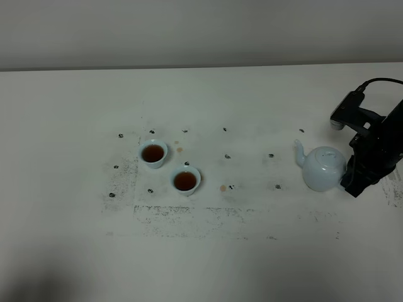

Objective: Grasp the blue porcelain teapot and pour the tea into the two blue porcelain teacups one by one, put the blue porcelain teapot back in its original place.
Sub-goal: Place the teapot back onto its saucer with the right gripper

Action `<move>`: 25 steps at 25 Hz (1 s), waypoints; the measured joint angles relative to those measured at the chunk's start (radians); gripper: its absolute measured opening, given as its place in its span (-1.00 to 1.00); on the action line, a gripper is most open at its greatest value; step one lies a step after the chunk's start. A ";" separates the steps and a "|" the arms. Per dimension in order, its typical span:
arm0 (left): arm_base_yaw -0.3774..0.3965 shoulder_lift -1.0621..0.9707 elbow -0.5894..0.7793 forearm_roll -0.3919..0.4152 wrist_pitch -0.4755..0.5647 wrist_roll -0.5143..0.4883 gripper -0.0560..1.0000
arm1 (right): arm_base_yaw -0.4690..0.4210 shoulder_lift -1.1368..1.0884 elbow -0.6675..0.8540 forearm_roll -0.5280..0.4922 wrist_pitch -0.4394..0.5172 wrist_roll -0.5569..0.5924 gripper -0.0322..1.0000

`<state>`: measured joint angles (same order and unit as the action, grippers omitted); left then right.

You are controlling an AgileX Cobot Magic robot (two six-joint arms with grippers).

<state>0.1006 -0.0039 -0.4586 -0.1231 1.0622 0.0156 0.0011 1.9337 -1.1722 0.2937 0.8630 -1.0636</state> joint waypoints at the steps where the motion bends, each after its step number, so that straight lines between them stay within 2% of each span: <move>1: 0.000 0.000 0.000 0.000 0.000 0.000 0.27 | 0.000 0.000 0.000 0.001 0.001 0.000 -0.86; 6: 0.000 0.000 0.000 0.000 0.000 0.000 0.27 | 0.000 0.000 0.000 0.034 0.032 0.001 -0.85; 9: 0.000 0.000 0.000 0.000 0.000 0.000 0.27 | 0.000 0.000 0.000 0.046 0.042 0.001 -0.77; 20: 0.000 0.000 0.000 0.000 0.000 0.000 0.27 | 0.000 0.000 0.000 0.048 0.011 0.006 0.08; 25: 0.000 0.000 0.000 0.000 0.000 0.000 0.27 | 0.000 -0.041 0.000 0.044 0.027 0.029 0.22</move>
<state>0.1006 -0.0039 -0.4586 -0.1231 1.0622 0.0156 0.0011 1.8929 -1.1722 0.3381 0.8899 -1.0341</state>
